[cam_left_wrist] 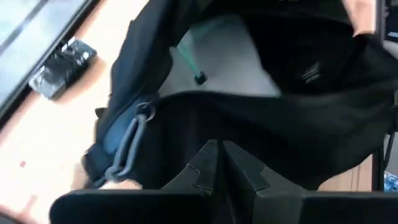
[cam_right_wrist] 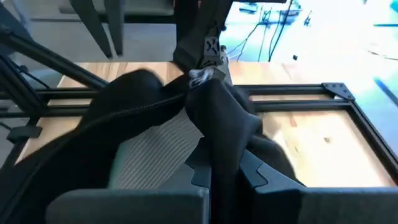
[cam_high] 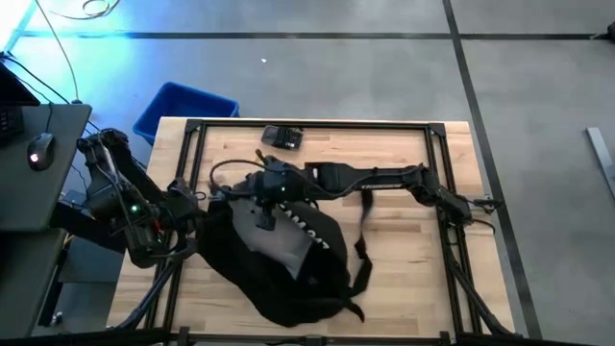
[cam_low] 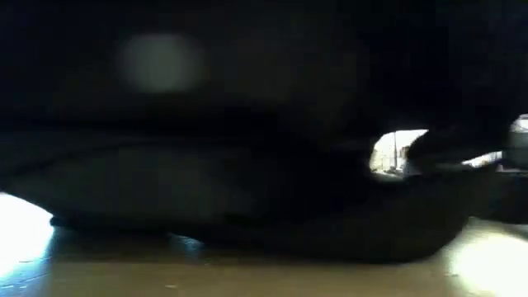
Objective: Unpack backpack
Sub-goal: Put the transparent zip bag into the black backpack, then put the phone into the black backpack
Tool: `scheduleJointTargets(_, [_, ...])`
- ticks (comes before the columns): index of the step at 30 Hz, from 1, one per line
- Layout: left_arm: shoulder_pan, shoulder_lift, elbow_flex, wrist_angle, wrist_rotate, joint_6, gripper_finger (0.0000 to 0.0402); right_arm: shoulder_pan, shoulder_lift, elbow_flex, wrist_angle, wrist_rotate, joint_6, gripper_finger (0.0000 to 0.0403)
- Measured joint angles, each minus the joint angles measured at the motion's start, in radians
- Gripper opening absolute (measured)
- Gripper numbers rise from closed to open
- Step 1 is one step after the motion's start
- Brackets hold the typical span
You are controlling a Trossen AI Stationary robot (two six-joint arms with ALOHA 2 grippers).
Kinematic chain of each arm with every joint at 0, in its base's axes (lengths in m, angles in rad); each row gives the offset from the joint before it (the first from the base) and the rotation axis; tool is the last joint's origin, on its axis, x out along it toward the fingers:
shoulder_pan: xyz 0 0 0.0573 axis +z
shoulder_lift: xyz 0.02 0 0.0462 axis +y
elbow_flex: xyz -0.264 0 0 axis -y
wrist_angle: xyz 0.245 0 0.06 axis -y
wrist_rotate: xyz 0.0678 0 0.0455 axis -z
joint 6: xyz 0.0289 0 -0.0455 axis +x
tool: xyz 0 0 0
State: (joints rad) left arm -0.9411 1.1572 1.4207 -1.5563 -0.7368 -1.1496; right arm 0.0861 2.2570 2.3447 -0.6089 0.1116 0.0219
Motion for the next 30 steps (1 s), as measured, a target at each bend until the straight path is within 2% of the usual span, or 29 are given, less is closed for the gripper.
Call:
scheduleJointTargets(5, [-0.015,0.000,0.008,-0.004,0.034,0.060,0.0005,0.006,0.000,-0.068,-0.022,-0.029,0.054,0.0007])
scheduleJointTargets(8, [-0.016,0.000,0.008,-0.005,0.046,0.061,0.0005,0.023,0.003,-0.087,-0.035,0.017,0.086,0.0032])
scheduleJointTargets(16, [-0.015,0.000,0.008,-0.006,0.046,0.054,0.0005,0.028,0.000,0.015,-0.039,0.046,0.070,0.0167])
scheduleJointTargets(21, [-0.015,0.000,0.008,-0.006,0.046,0.056,0.0005,0.072,-0.041,0.010,-0.040,0.038,0.059,0.0237])
scheduleJointTargets(26, [-0.015,0.003,0.001,0.022,0.047,0.173,0.0012,0.172,-0.059,0.012,-0.077,-0.068,0.141,0.0251])
scheduleJointTargets(30, [-0.007,0.001,-0.043,0.080,0.068,0.221,0.0037,0.275,-0.050,0.010,-0.217,-0.152,0.279,0.0252])
